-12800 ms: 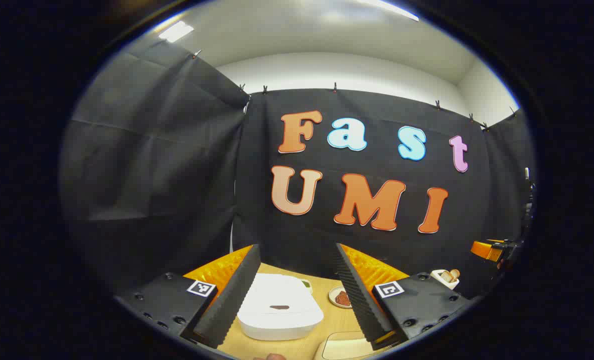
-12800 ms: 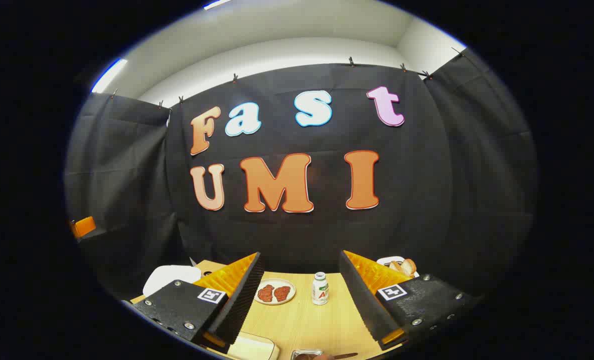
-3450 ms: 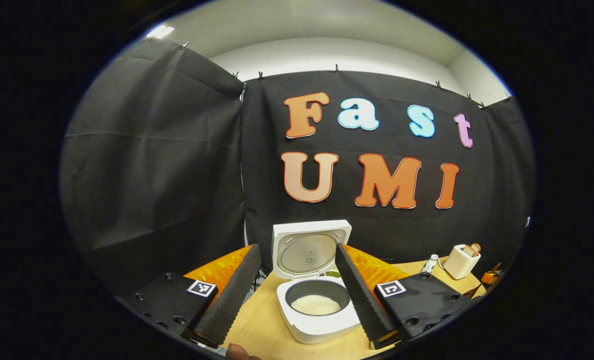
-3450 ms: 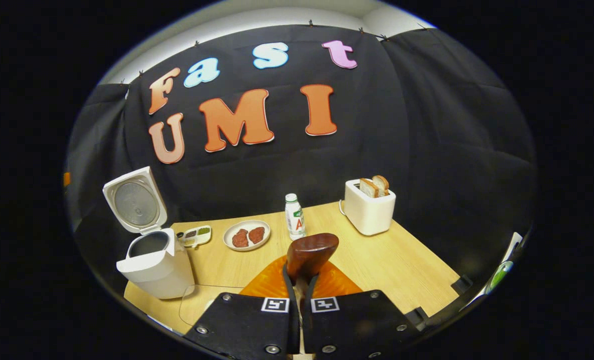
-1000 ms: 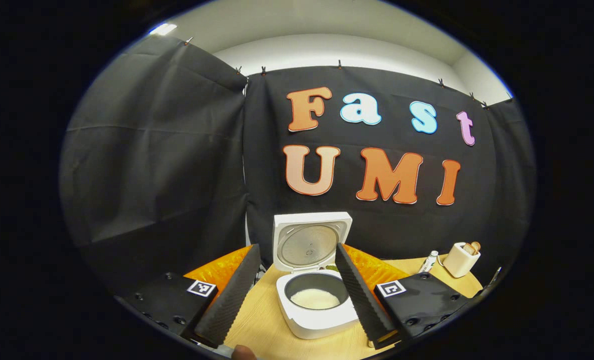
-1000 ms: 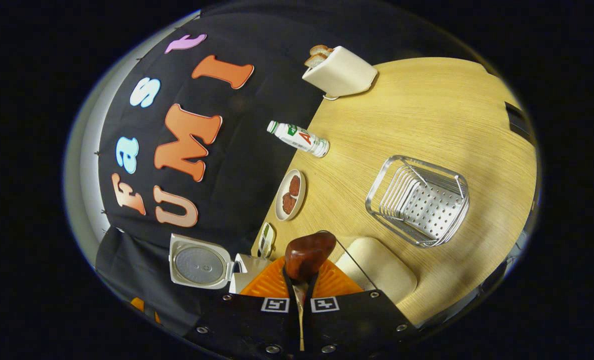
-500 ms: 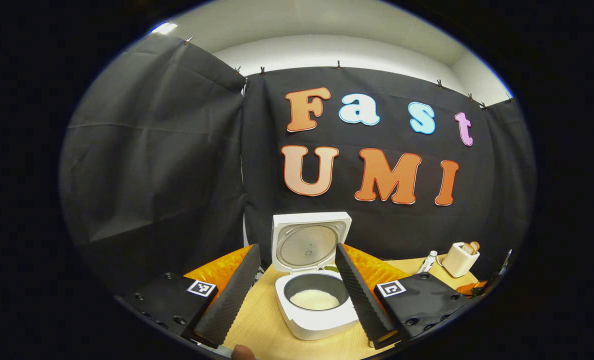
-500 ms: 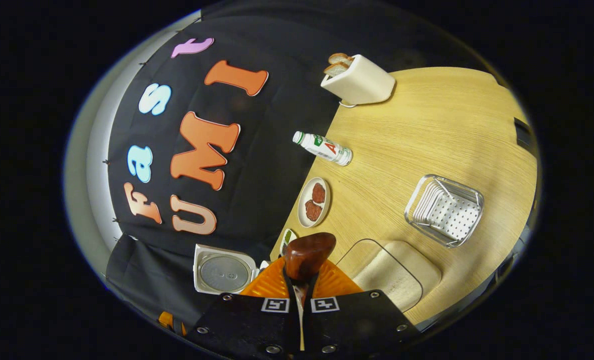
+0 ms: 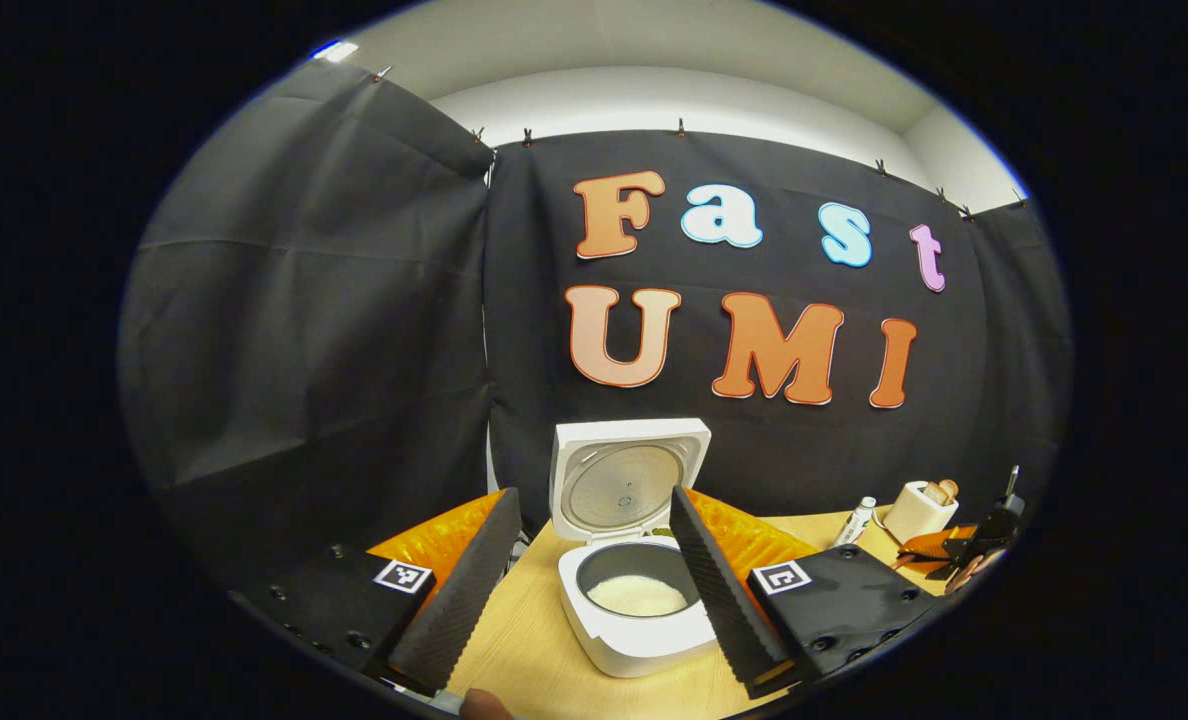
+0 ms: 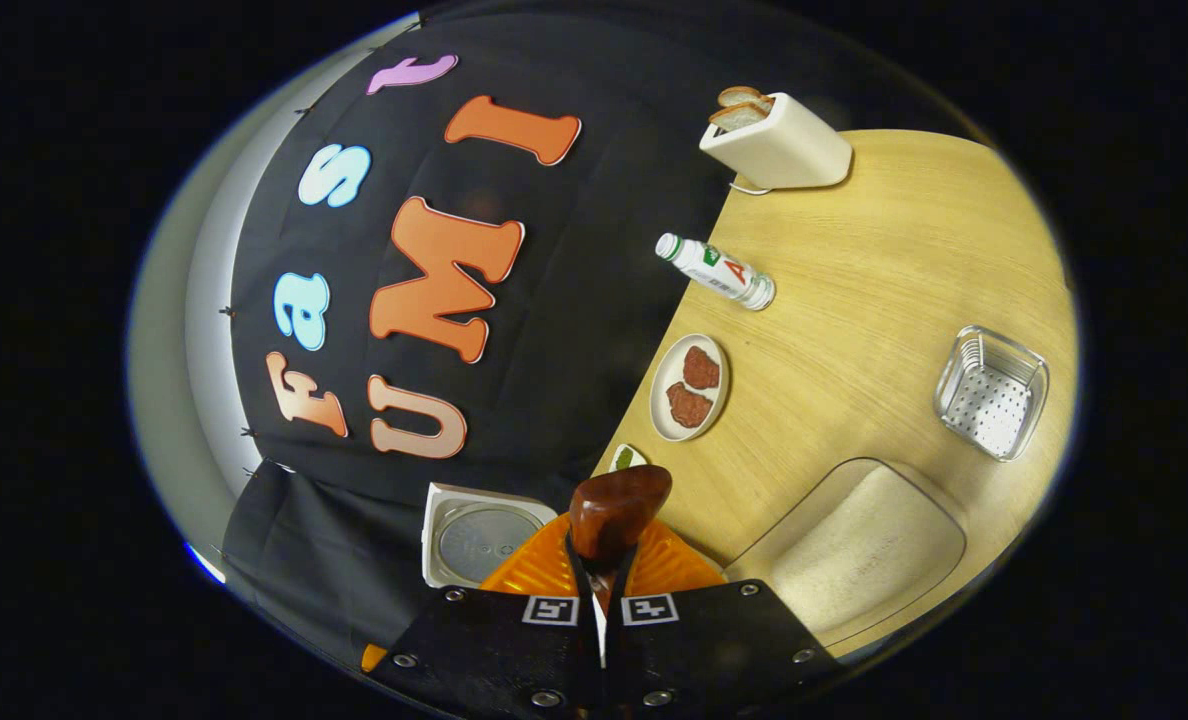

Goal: Close the left gripper, press the button to open the rice cooker; take a wooden spoon from the chopstick holder with the right hand, scoop a spoonful of rice and pour it into the rice cooker, then put the wooden spoon back into the chopstick holder.

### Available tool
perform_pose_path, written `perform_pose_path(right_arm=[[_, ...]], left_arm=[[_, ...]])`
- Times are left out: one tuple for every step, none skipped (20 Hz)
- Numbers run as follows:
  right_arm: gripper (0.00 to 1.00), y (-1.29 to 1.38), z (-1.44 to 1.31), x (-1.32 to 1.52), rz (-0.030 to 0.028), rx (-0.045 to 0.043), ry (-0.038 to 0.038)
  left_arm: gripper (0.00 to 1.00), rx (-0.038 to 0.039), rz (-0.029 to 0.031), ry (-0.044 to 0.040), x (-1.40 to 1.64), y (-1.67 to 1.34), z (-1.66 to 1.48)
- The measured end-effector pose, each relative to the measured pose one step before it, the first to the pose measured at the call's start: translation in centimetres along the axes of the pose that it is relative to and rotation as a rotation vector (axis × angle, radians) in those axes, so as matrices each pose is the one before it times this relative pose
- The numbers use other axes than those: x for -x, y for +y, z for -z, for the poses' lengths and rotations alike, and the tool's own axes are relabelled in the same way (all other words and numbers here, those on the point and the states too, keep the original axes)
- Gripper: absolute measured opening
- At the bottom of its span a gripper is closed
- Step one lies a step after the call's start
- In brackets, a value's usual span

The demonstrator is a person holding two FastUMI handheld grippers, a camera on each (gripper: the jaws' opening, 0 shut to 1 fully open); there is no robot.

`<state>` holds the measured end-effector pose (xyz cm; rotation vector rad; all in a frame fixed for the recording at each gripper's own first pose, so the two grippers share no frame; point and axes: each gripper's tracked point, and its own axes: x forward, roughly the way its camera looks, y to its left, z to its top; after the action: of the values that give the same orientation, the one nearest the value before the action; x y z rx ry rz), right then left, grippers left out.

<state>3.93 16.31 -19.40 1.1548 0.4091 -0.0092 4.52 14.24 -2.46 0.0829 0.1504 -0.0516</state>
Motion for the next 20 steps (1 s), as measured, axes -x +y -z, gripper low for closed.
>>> perform_pose_path(right_arm=[[0.02, 0.847, 0.172, -0.694, -0.00807, 0.00711, 0.00592], [0.01, 0.92, 0.371, -0.758, -0.00769, 0.01231, 0.00539], [0.01, 0.806, 0.252, -0.549, -0.00818, 0.00772, 0.00632], [0.01, 0.888, 0.286, -0.728, -0.01026, 0.00843, 0.00854], [0.01, 0.887, 0.368, -0.784, -0.00891, 0.00607, 0.00821], [0.01, 0.856, 0.345, -0.862, -0.00671, 0.00763, 0.01073], [0.01, 0.872, 0.185, -0.84, -0.00424, 0.01587, 0.00441], [0.01, 0.715, 0.21, -0.798, -0.00204, 0.02358, 0.00136], [0.01, 0.641, 0.183, -0.687, -0.00185, 0.02664, -0.00049], [0.01, 0.655, 0.147, -0.746, -0.00086, 0.02019, -0.00364], [0.01, 0.649, 0.208, -0.609, -0.00324, 0.0119, 0.00249], [0.01, 0.567, 0.185, -0.787, -0.0049, 0.00547, 0.0039], [0.01, 0.567, 0.431, -0.818, -0.00261, 0.00352, 0.00509], [0.01, 0.389, 0.397, -0.766, 0.00248, 0.0058, 0.00787], [0.01, 0.265, 0.389, -0.694, 0.0044, 0.00655, 0.00238], [0.01, 0.195, 0.299, -0.735, 0.00436, 0.00756, 0.00126], [0.01, 0.277, 0.247, -0.754, 0.00574, 0.01029, 0.00272], [0.01, 0.261, 0.238, -0.767, 0.00297, 0.01027, 0.0019], [0.01, 0.17, 0.379, -0.448, 0.00654, 0.01157, 0.00226], [0.01, 0.123, 0.237, -0.659, 0.00656, 0.01443, 0.00228]], left_arm=[[1.0, -0.00012, 0.00395, 0.00095, -0.008, -0.017, -0.129], [1.0, 0.00229, 0.00315, 0.00003, 0.141, 0.022, 0.111], [1.0, 0.00358, 0.00187, -0.00068, 0.014, 0.016, 0.026], [1.0, 0.00431, 0.00098, 0.00042, -0.012, 0.138, -0.126], [1.0, 0.00078, -0.00109, -0.0009, 0.108, 0.187, 0.053], [1.0, -0.00076, -0.00311, -0.0003, 0.059, 0.152, 0.092], [0.99, -0.00019, -0.00152, 0.00146, 0.008, 0.103, 0.026], [1.0, 0.00104, 0.00117, 0.00145, 0.314, 0.221, 0.106], [1.0, 0.00185, 0.00231, 0.00268, 0.027, 0.122, 0.039], [1.0, 0.00006, 0.00121, 0.0048, -0.065, 0.179, 0.156], [1.0, -0.00164, -0.00211, 0.00354, -0.033, 0.285, 0.112], [1.0, -0.00214, -0.00388, 0.00239, 0.042, 0.435, 0.178], [1.0, -0.00079, -0.00379, 0.00048, 0.048, 0.38, -0.077], [1.0, 0.00048, -0.00367, 0.0015, 0.401, 0.31, 0.038], [1.0, 0.00181, -0.00371, 0.00098, 0.311, 0.381, -0.021], [1.0, 0.00207, -0.00424, 0.00021, -0.05, 0.457, 0.008], [1.0, 0.00323, -0.00526, 0.00009, -0.231, 0.408, -0.082], [1.0, 0.00314, -0.00636, -0.00057, -0.096, 0.403, 0.017], [1.0, 0.00225, -0.00579, -0.00079, 0.011, 0.411, -0.046], [1.0, 0.00123, -0.00664, -0.00053, 0.136, 0.446, -0.068]])
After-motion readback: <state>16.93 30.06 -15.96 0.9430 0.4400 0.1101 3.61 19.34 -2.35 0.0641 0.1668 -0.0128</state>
